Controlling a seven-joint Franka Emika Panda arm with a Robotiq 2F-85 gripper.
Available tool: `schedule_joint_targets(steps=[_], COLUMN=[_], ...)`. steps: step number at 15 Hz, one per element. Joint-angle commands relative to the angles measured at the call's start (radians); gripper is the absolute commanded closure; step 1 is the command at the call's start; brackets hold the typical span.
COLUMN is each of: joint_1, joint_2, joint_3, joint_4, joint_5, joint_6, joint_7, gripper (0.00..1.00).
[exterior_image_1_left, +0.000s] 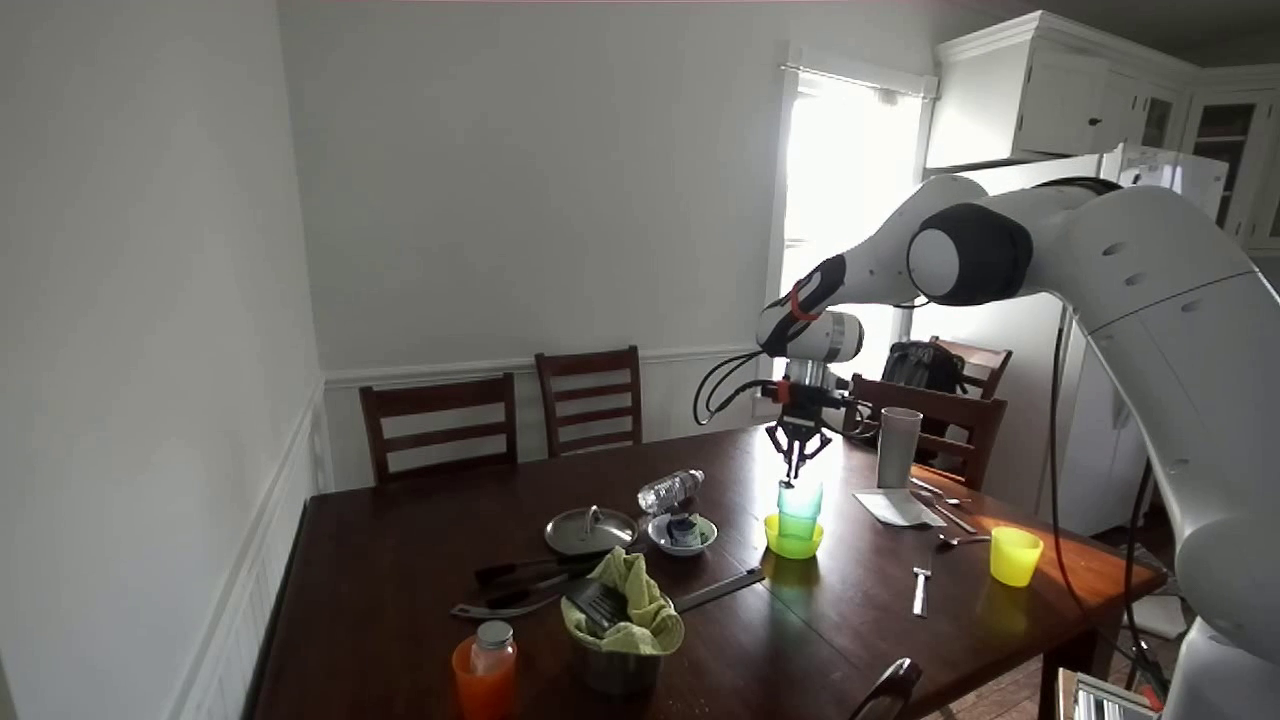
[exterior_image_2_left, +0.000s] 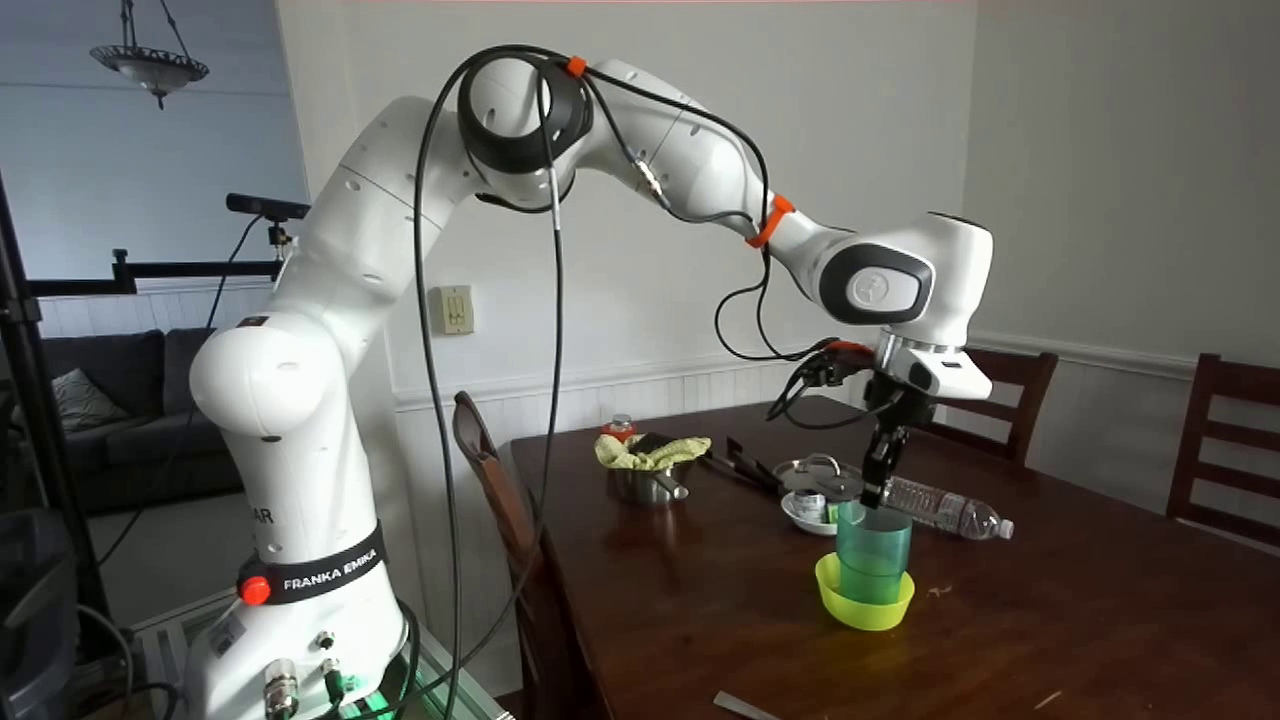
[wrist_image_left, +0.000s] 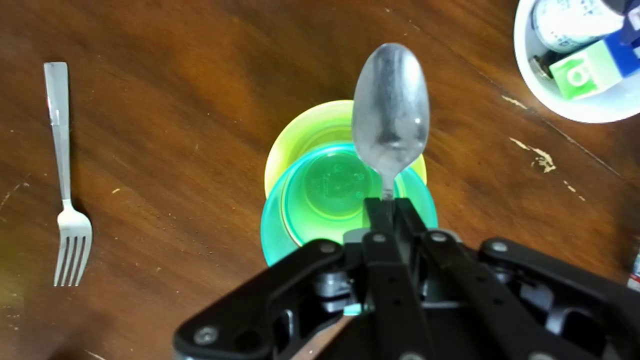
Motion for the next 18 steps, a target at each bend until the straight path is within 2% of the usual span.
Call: schedule_joint_targets(steps=[1, 17, 18], joint_1=[-0.03, -0.038, -0.037], joint_2=[0.03, 0.05, 0.051], joint_3=[0.017, 0.005, 0.005], joint_4=[0.052, 0.089, 0.088], joint_5=[0.035, 0.023, 0.02], joint_6=[-0.043, -0.101, -0.101], joint_7=[-0.021, -0.007, -0.005], gripper=[0.98, 0.98, 0.86])
